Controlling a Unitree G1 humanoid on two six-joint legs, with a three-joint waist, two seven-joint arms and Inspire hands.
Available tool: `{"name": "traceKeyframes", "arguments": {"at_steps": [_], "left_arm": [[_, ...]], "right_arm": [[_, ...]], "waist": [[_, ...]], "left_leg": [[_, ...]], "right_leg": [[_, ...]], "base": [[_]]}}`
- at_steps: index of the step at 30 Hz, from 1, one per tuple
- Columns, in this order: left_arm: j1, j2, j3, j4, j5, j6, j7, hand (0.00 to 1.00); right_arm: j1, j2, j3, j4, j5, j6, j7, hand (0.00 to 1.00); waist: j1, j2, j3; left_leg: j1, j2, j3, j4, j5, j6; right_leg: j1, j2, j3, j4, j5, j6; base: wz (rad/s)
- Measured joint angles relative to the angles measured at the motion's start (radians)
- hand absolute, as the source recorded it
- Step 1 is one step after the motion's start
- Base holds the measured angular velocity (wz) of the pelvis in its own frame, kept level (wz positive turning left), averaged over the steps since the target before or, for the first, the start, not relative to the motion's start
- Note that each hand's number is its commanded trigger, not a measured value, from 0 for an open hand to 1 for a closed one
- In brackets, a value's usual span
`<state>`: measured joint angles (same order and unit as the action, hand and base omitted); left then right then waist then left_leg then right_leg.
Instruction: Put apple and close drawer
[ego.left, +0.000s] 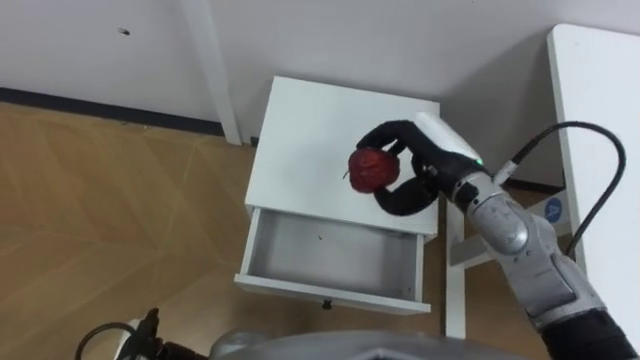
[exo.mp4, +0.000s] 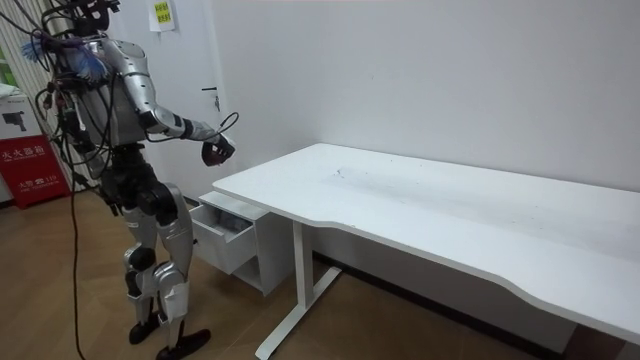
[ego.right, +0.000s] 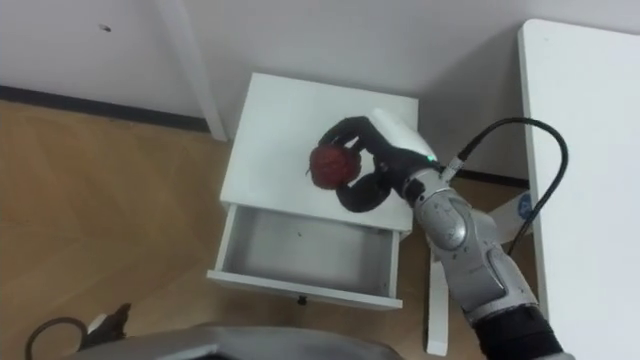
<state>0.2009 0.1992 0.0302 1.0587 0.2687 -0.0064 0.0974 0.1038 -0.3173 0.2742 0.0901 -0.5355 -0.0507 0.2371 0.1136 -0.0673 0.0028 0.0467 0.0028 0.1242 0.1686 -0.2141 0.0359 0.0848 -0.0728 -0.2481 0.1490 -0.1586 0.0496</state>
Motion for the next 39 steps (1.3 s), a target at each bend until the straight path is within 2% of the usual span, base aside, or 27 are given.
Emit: {"name": "traceKeyframes", "arguments": {"at_steps": [5, 8, 9, 10, 11, 17, 33, 39], "left_arm": [[-0.006, -0.002, -0.004, -0.001, 0.0, 0.0, -0.002, 0.0], [-0.007, -0.007, -0.007, -0.001, 0.0, 0.0, -0.002, 0.0], [-0.007, -0.008, -0.009, -0.001, 0.0, 0.001, -0.002, 0.0], [-0.008, -0.008, -0.015, -0.001, 0.001, 0.001, -0.002, 0.0], [-0.008, -0.009, -0.016, -0.001, 0.001, 0.001, -0.002, 0.0], [-0.009, -0.009, -0.028, -0.001, 0.0, 0.004, -0.003, 0.0], [-0.012, -0.012, -0.035, -0.002, 0.006, 0.006, -0.028, 0.0], [-0.013, -0.012, -0.032, -0.001, -0.002, 0.004, -0.027, 0.0]], "right_arm": [[0.0, 0.004, 0.0, 0.018, -0.034, 0.002, 0.03, 1.0], [0.025, 0.021, 0.0, 0.021, -0.06, 0.022, 0.054, 1.0], [0.028, 0.022, 0.0, 0.021, -0.06, 0.026, 0.06, 0.95], [0.035, 0.024, 0.0, 0.021, -0.06, 0.031, 0.071, 0.19], [0.039, 0.024, 0.0, 0.021, -0.06, 0.032, 0.08, 0.0], [0.039, 0.037, 0.0, 0.02, -0.064, 0.055, 0.106, 0.0], [0.04, 0.045, 0.0, 0.024, -0.098, 0.055, 0.148, 0.0], [0.038, 0.055, -0.004, 0.082, -0.098, 0.052, 0.145, 0.0]], "waist": [[0.0, -0.001, 0.0004], [0.001, 0.0, 0.0008], [0.001, 0.0, 0.0009], [0.001, 0.0, 0.001], [0.001, 0.0, 0.0013], [0.0, -0.001, 0.0019], [0.001, 0.0, 0.0045], [0.001, 0.0, 0.0044]], "left_leg": [[-0.002, 0.0, 0.0, 0.002, 0.0, 0.0], [-0.002, 0.0, 0.0, 0.002, 0.0, 0.0], [-0.002, 0.0, 0.0, 0.002, 0.0, 0.0], [-0.002, 0.0, 0.0, 0.002, 0.0, 0.0], [-0.002, 0.0, 0.001, 0.002, 0.0, 0.0], [-0.002, 0.0, 0.0, 0.002, 0.0, 0.0], [-0.003, 0.0, 0.002, 0.004, 0.0, 0.0], [-0.003, 0.0, 0.0, 0.006, 0.0, 0.0]], "right_leg": [[0.0, 0.0, -0.001, 0.0, 0.0, 0.0], [0.0, 0.0, -0.002, 0.0, 0.0, 0.0], [0.0, 0.0, -0.002, 0.0, 0.0, 0.0], [0.0, 0.0, -0.002, 0.0, 0.0, 0.0], [0.0, 0.0, -0.002, 0.0, 0.0, 0.0], [0.0, 0.0, -0.002, 0.0, 0.0, 0.0], [0.0, 0.0, -0.002, 0.0, 0.0, 0.0], [0.001, 0.0, -0.001, 0.0, 0.0, 0.0]], "base": [[0.0], [0.0], [0.0], [0.0], [0.0], [0.0], [0.0], [0.0]]}}
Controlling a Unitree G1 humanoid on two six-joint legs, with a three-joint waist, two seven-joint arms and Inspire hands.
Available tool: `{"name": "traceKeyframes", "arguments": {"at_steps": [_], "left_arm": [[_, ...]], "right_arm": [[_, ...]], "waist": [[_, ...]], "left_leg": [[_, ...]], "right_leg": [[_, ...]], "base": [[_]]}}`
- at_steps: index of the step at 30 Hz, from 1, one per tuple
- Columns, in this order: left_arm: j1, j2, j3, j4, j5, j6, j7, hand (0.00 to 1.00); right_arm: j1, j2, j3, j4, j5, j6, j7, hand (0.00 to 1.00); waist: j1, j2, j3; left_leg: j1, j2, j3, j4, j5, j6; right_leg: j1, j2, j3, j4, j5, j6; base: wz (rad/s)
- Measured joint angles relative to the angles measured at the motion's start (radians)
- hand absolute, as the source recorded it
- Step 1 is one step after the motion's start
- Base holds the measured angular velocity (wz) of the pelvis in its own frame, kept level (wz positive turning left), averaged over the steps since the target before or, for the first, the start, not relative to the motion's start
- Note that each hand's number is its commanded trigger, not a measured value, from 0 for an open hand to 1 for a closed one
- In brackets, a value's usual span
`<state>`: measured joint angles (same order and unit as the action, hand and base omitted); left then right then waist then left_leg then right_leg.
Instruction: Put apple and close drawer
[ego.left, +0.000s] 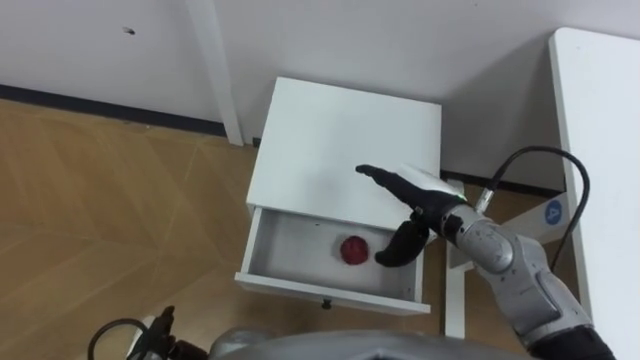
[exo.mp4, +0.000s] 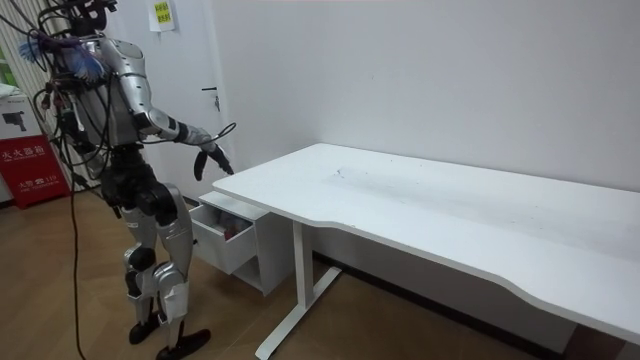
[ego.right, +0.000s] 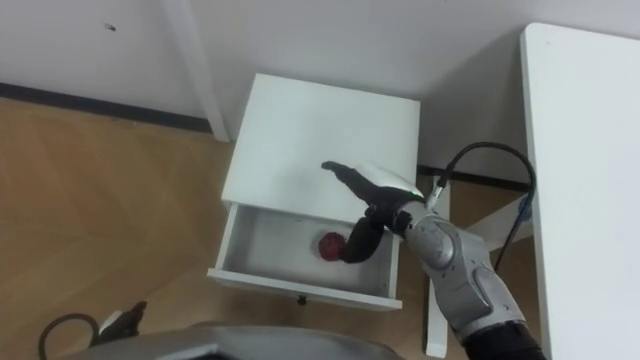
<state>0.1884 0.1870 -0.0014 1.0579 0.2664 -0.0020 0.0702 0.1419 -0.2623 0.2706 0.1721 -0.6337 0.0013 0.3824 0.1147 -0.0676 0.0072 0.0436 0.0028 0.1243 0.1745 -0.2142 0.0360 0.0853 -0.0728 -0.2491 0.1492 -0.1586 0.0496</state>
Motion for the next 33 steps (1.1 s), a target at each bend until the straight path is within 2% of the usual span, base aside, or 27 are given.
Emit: {"name": "traceKeyframes", "arguments": {"at_steps": [5, 8, 9, 11, 12, 13, 14, 15, 16, 17, 18, 19, 20, 21, 22, 23, 24, 25, 26, 27, 28, 29, 30, 32, 33], "left_arm": [[0.002, -0.001, 0.0, 0.0, -0.002, -0.002, 0.001, 0.0], [0.001, -0.005, 0.01, 0.002, 0.0, -0.003, 0.009, 0.0], [0.0, -0.007, 0.013, 0.003, 0.0, -0.003, 0.008, 0.0], [0.003, -0.018, 0.027, 0.006, 0.0, -0.003, 0.006, 0.0], [-0.008, -0.02, 0.035, 0.013, -0.003, -0.003, 0.004, 0.0], [-0.015, -0.013, 0.04, 0.031, -0.01, -0.004, 0.003, 0.0], [-0.019, -0.007, 0.045, 0.044, -0.007, -0.003, 0.002, 0.0], [-0.021, -0.006, 0.05, 0.053, -0.006, -0.004, 0.002, 0.0], [-0.027, 0.001, 0.053, 0.083, -0.013, -0.008, -0.001, 0.0], [-0.042, 0.016, 0.056, 0.111, -0.016, -0.006, -0.005, 0.0], [-0.042, 0.025, 0.057, 0.112, -0.018, -0.003, -0.006, 0.0], [-0.046, 0.04, 0.059, 0.113, -0.018, 0.004, -0.011, 0.0], [-0.038, 0.057, 0.058, 0.109, -0.019, 0.016, -0.015, 0.0], [-0.04, 0.065, 0.057, 0.107, -0.017, 0.022, -0.017, 0.0], [-0.043, 0.086, 0.065, 0.101, -0.005, 0.03, -0.02, 0.0], [-0.045, 0.088, 0.079, 0.1, 0.008, 0.037, -0.02, 0.0], [-0.032, 0.072, 0.098, 0.091, 0.012, 0.052, -0.019, 0.0], [0.007, 0.049, 0.098, 0.061, 0.006, 0.075, -0.024, 0.0], [0.032, 0.039, 0.098, 0.05, 0.002, 0.082, -0.023, 0.0], [0.067, 0.027, 0.098, 0.045, 0.0, 0.099, -0.021, 0.0], [0.085, 0.026, 0.098, 0.044, 0.0, 0.11, -0.016, 0.0], [0.084, 0.025, 0.1, 0.043, 0.0, 0.112, -0.007, 0.0], [0.08, 0.019, 0.105, 0.043, 0.0, 0.112, -0.004, 0.0], [0.059, 0.016, 0.125, 0.039, 0.0, 0.109, 0.014, 0.0], [0.054, 0.019, 0.129, 0.039, 0.001, 0.108, 0.021, 0.0]], "right_arm": [[0.003, 0.005, -0.017, 0.016, 0.031, -0.002, -0.004, 0.0], [0.004, 0.023, -0.076, 0.083, 0.063, -0.023, -0.064, 0.0], [0.004, 0.026, -0.091, 0.097, 0.062, -0.023, -0.076, 0.0], [0.004, 0.029, -0.142, 0.143, 0.068, -0.022, -0.115, 0.0], [0.003, 0.033, -0.176, 0.182, 0.077, -0.02, -0.146, 0.0], [0.003, 0.036, -0.206, 0.212, 0.08, -0.013, -0.177, 0.0], [0.004, 0.04, -0.241, 0.245, 0.085, -0.016, -0.203, 0.0], [0.001, 0.044, -0.266, 0.27, 0.093, -0.021, -0.215, 0.0], [-0.019, 0.048, -0.311, 0.333, 0.136, -0.035, -0.241, 0.0], [-0.03, 0.047, -0.345, 0.376, 0.181, -0.053, -0.265, 0.0], [-0.026, 0.044, -0.36, 0.394, 0.208, -0.062, -0.276, 0.0], [-0.019, 0.029, -0.372, 0.469, 0.274, -0.094, -0.304, 0.0], [-0.018, 0.012, -0.369, 0.573, 0.33, -0.108, -0.324, 0.0], [-0.017, 0.005, -0.363, 0.619, 0.358, -0.11, -0.334, 0.0], [-0.018, -0.021, -0.335, 0.699, 0.396, -0.106, -0.351, 0.0], [-0.014, -0.034, -0.33, 0.737, 0.401, -0.1, -0.357, 0.0], [-0.009, -0.048, -0.332, 0.8, 0.408, -0.067, -0.367, 0.0], [0.001, -0.051, -0.33, 0.842, 0.412, -0.041, -0.379, 0.0], [0.001, -0.049, -0.325, 0.86, 0.416, -0.033, -0.379, 0.0], [0.001, -0.04, -0.315, 0.905, 0.427, -0.029, -0.378, 0.0], [-0.001, -0.023, -0.305, 0.947, 0.435, -0.028, -0.376, 0.0], [-0.001, -0.008, -0.293, 0.975, 0.446, -0.025, -0.375, 0.0], [-0.002, -0.005, -0.292, 0.992, 0.456, -0.025, -0.374, 0.0], [-0.02, 0.022, -0.29, 1.044, 0.526, -0.023, -0.38, 0.0], [-0.021, 0.029, -0.291, 1.056, 0.542, -0.023, -0.381, 0.0]], "waist": [[-0.007, 0.002, 0.0011], [-0.03, 0.007, 0.0], [-0.031, 0.006, -0.0018], [-0.036, 0.022, 0.0011], [-0.043, 0.036, 0.0019], [-0.059, 0.038, 0.006], [-0.078, 0.04, 0.0067], [-0.086, 0.049, 0.009], [-0.091, 0.08, 0.0069], [-0.1, 0.097, 0.0145], [-0.111, 0.104, 0.0165], [-0.129, 0.143, 0.0202], [-0.14, 0.179, 0.0221], [-0.144, 0.166, 0.0249], [-0.148, 0.119, 0.0286], [-0.151, 0.103, 0.0261], [-0.146, 0.097, 0.0207], [-0.138, 0.106, 0.0104], [-0.135, 0.106, 0.0078], [-0.132, 0.106, 0.0107], [-0.117, 0.086, 0.0052], [-0.102, 0.061, -0.0006], [-0.092, 0.06, -0.0024], [-0.047, 0.04, -0.0112], [-0.047, 0.025, -0.0116]], "left_leg": [[-0.002, 0.0, 0.0, 0.006, 0.0, 0.0], [-0.018, -0.001, -0.006, 0.022, -0.002, 0.002], [-0.021, -0.001, -0.005, 0.029, -0.003, 0.004], [-0.036, -0.004, 0.008, 0.048, -0.008, 0.012], [-0.039, -0.003, 0.016, 0.05, -0.012, 0.019], [-0.041, -0.012, 0.017, 0.065, -0.015, 0.032], [-0.043, -0.013, 0.021, 0.104, -0.028, 0.049], [-0.047, -0.008, 0.022, 0.128, -0.039, 0.057], [-0.069, 0.013, 0.027, 0.174, -0.066, 0.071], [-0.083, 0.031, 0.023, 0.214, -0.083, 0.08], [-0.089, 0.048, 0.008, 0.227, -0.086, 0.082], [-0.093, 0.099, -0.009, 0.235, -0.089, 0.087], [-0.102, 0.128, -0.015, 0.244, -0.088, 0.082], [-0.113, 0.118, -0.004, 0.276, -0.092, 0.079], [-0.147, 0.087, 0.071, 0.343, -0.122, 0.098], [-0.17, 0.087, 0.085, 0.388, -0.166, 0.096], [-0.21, 0.07, 0.086, 0.464, -0.204, 0.113], [-0.212, 0.062, 0.089, 0.462, -0.209, 0.112], [-0.204, 0.059, 0.092, 0.447, -0.205, 0.11], [-0.18, 0.046, 0.092, 0.403, -0.185, 0.106], [-0.156, 0.015, 0.092, 0.338, -0.156, 0.103], [-0.137, -0.003, 0.093, 0.282, -0.123, 0.101], [-0.131, -0.004, 0.093, 0.26, -0.109, 0.098], [-0.098, -0.012, 0.093, 0.164, -0.06, 0.078], [-0.096, -0.017, 0.092, 0.154, -0.054, 0.075]], "right_leg": [[0.002, -0.001, -0.001, 0.0, 0.0, 0.0], [-0.005, -0.006, -0.007, 0.009, 0.0, 0.0], [-0.011, -0.012, -0.007, 0.019, -0.001, 0.001], [-0.065, -0.026, -0.004, 0.114, -0.007, 0.008], [-0.135, -0.037, -0.001, 0.257, -0.015, 0.016], [-0.245, -0.078, 0.008, 0.478, 0.002, 0.013], [-0.362, -0.112, 0.044, 0.69, 0.094, 0.009], [-0.423, -0.116, 0.071, 0.776, 0.177, 0.015], [-0.54, -0.102, 0.123, 0.979, 0.298, 0.017], [-0.661, -0.078, 0.152, 1.3, 0.243, 0.004], [-0.709, -0.06, 0.152, 1.446, 0.209, -0.005], [-0.788, -0.012, 0.127, 1.643, 0.168, -0.025], [-0.844, 0.015, 0.121, 1.752, 0.149, -0.017], [-0.867, 0.01, 0.133, 1.784, 0.132, 0.006], [-0.887, -0.032, 0.186, 1.809, 0.088, 0.028], [-0.884, -0.049, 0.203, 1.795, 0.065, 0.027], [-0.834, -0.061, 0.221, 1.689, 0.041, 0.009], [-0.737, -0.06, 0.213, 1.485, 0.04, 0.009], [-0.676, -0.062, 0.207, 1.359, 0.04, 0.012], [-0.529, -0.07, 0.185, 1.076, 0.033, 0.026], [-0.397, -0.085, 0.159, 0.824, 0.015, 0.038], [-0.29, -0.081, 0.132, 0.604, -0.01, 0.032], [-0.24, -0.075, 0.113, 0.504, -0.035, 0.029], [-0.092, -0.043, 0.084, 0.188, -0.034, 0.024], [-0.071, -0.044, 0.077, 0.141, -0.034, 0.024]], "base": [[0.0], [0.11], [0.0], [-0.08], [0.0], [0.05], [0.08], [-0.15], [-0.35], [-0.33], [0.0], [0.31], [0.38], [0.38], [0.36], [0.43], [0.27], [0.1], [-0.06], [-0.05], [0.0], [0.08], [0.0], [-0.12], [-0.05]]}}
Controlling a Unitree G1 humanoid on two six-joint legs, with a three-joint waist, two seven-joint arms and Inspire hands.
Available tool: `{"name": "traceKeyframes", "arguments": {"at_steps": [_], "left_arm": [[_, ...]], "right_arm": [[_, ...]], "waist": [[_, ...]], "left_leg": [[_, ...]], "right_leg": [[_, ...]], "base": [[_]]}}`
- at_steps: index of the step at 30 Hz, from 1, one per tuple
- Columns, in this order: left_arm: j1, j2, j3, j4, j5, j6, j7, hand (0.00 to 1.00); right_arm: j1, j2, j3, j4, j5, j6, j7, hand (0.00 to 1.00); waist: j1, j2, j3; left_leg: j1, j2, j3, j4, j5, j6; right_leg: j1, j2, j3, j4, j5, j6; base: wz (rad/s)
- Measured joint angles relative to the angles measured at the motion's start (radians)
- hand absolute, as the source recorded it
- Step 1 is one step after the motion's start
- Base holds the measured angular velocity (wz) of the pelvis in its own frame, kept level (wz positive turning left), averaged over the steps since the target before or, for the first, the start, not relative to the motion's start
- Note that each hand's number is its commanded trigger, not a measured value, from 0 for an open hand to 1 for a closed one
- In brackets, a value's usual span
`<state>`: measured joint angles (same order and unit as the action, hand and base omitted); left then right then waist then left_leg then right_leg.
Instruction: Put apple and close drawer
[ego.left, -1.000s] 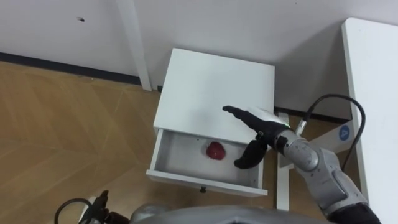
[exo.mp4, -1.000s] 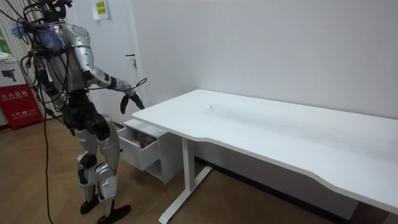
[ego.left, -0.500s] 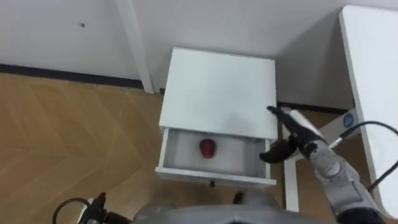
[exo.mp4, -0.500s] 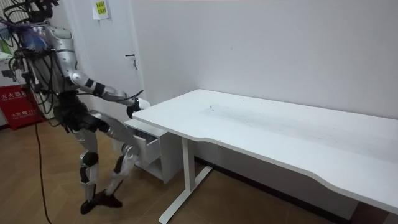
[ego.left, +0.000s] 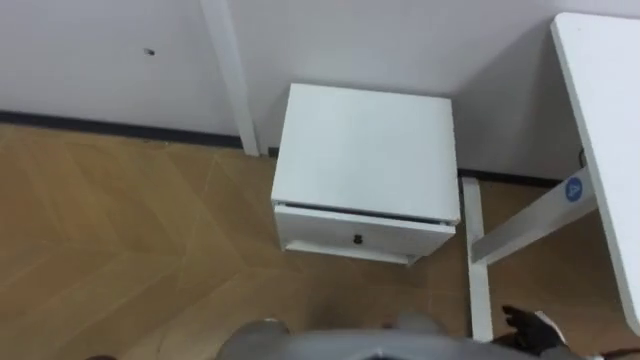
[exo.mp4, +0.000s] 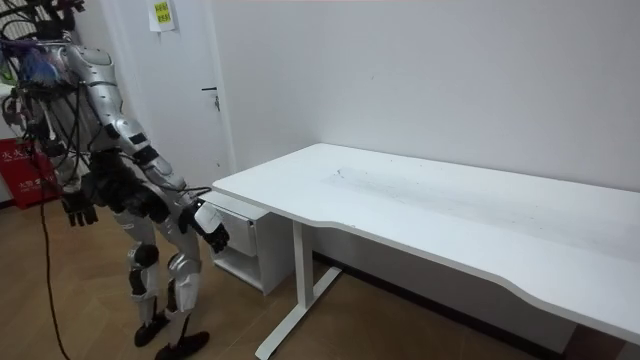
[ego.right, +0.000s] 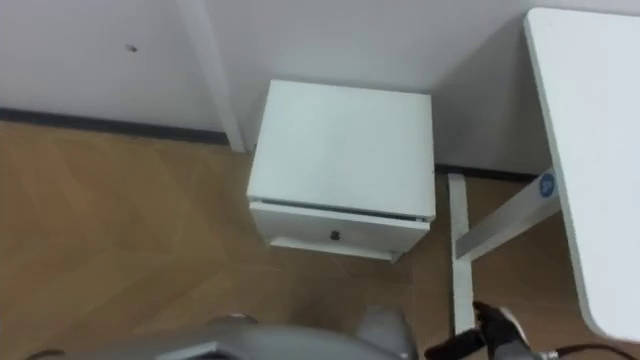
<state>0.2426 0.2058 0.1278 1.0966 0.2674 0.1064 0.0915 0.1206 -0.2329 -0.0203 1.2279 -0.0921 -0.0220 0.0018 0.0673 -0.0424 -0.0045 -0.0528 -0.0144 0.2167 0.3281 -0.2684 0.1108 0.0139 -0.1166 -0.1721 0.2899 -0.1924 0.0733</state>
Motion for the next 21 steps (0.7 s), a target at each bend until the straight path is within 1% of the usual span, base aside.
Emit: {"name": "traceKeyframes", "arguments": {"at_steps": [1, 2, 3, 5, 7, 8, 10, 12, 14, 21], "left_arm": [[-0.005, -0.001, 0.018, 0.005, 0.001, -0.002, 0.015, 0.0], [-0.01, -0.008, 0.039, 0.005, 0.004, -0.003, 0.022, 0.0], [-0.012, -0.013, 0.046, 0.004, 0.003, -0.003, 0.026, 0.0], [-0.018, -0.044, 0.068, 0.004, 0.003, -0.002, 0.031, 0.0], [-0.018, -0.064, 0.069, 0.004, 0.003, -0.001, 0.031, 0.0], [-0.018, -0.069, 0.069, 0.004, 0.003, 0.0, 0.031, 0.0], [-0.01, -0.083, 0.068, 0.011, -0.001, 0.011, 0.031, 0.0], [-0.011, -0.085, 0.068, 0.022, -0.001, 0.018, 0.031, 0.0], [-0.006, -0.085, 0.072, 0.028, -0.001, 0.02, 0.031, 0.0], [-0.007, -0.085, 0.104, 0.033, 0.004, 0.026, 0.032, 0.0]], "right_arm": [[-0.013, 0.014, -0.003, 0.018, 0.021, -0.001, 0.001, 0.0], [-0.011, 0.024, -0.003, 0.026, 0.037, -0.001, 0.005, 0.0], [-0.01, 0.027, -0.003, 0.03, 0.044, 0.0, 0.008, 0.0], [-0.004, 0.028, -0.009, 0.065, 0.049, 0.011, 0.023, 0.0], [-0.003, 0.035, -0.017, 0.09, 0.051, 0.033, 0.027, 0.0], [-0.004, 0.039, -0.023, 0.097, 0.053, 0.042, 0.027, 0.0], [0.003, 0.053, -0.025, 0.128, 0.062, 0.067, 0.027, 0.0], [0.004, 0.057, -0.025, 0.144, 0.066, 0.083, 0.027, 0.0], [0.006, 0.058, -0.047, 0.155, 0.068, 0.098, 0.025, 0.0], [0.007, 0.06, -0.06, 0.171, 0.082, 0.13, 0.023, 0.0]], "waist": [[-0.002, -0.02, 0.0041], [-0.005, -0.024, 0.0036], [-0.007, -0.027, 0.003], [-0.012, -0.023, 0.003], [-0.014, -0.017, 0.0036], [-0.014, -0.016, 0.0044], [-0.016, -0.009, 0.0049], [-0.021, -0.006, 0.0061], [-0.033, -0.002, 0.0063], [-0.038, 0.0, 0.0066]], "left_leg": [[0.006, -0.003, -0.001, -0.008, 0.005, -0.007], [0.015, 0.0, -0.006, -0.009, 0.008, -0.015], [0.02, 0.001, -0.01, -0.009, 0.007, -0.018], [0.046, 0.003, -0.017, -0.03, 0.008, -0.028], [0.053, 0.003, -0.019, -0.047, 0.011, -0.032], [0.056, 0.003, -0.019, -0.051, 0.012, -0.034], [0.065, 0.003, -0.02, -0.062, 0.014, -0.036], [0.065, 0.003, -0.022, -0.066, 0.014, -0.037], [0.068, 0.002, -0.023, -0.072, 0.015, -0.037], [0.096, 0.002, -0.023, -0.093, 0.019, -0.042]], "right_leg": [[0.038, 0.004, -0.009, -0.071, 0.003, 0.006], [0.062, 0.013, -0.009, -0.105, 0.01, 0.011], [0.07, 0.015, -0.009, -0.111, 0.01, 0.011], [0.094, 0.022, -0.012, -0.121, 0.009, 0.01], [0.096, 0.023, -0.023, -0.122, 0.009, 0.01], [0.096, 0.023, -0.022, -0.122, 0.009, 0.01], [0.1, 0.025, -0.023, -0.122, 0.009, 0.01], [0.1, 0.026, -0.024, -0.122, 0.009, 0.009], [0.1, 0.026, -0.025, -0.122, 0.009, 0.009], [0.111, 0.029, -0.02, -0.123, 0.009, 0.009]], "base": [[0.0], [0.0], [0.0], [0.0], [0.0], [0.0], [-0.02], [0.02], [0.0], [-0.01]]}}
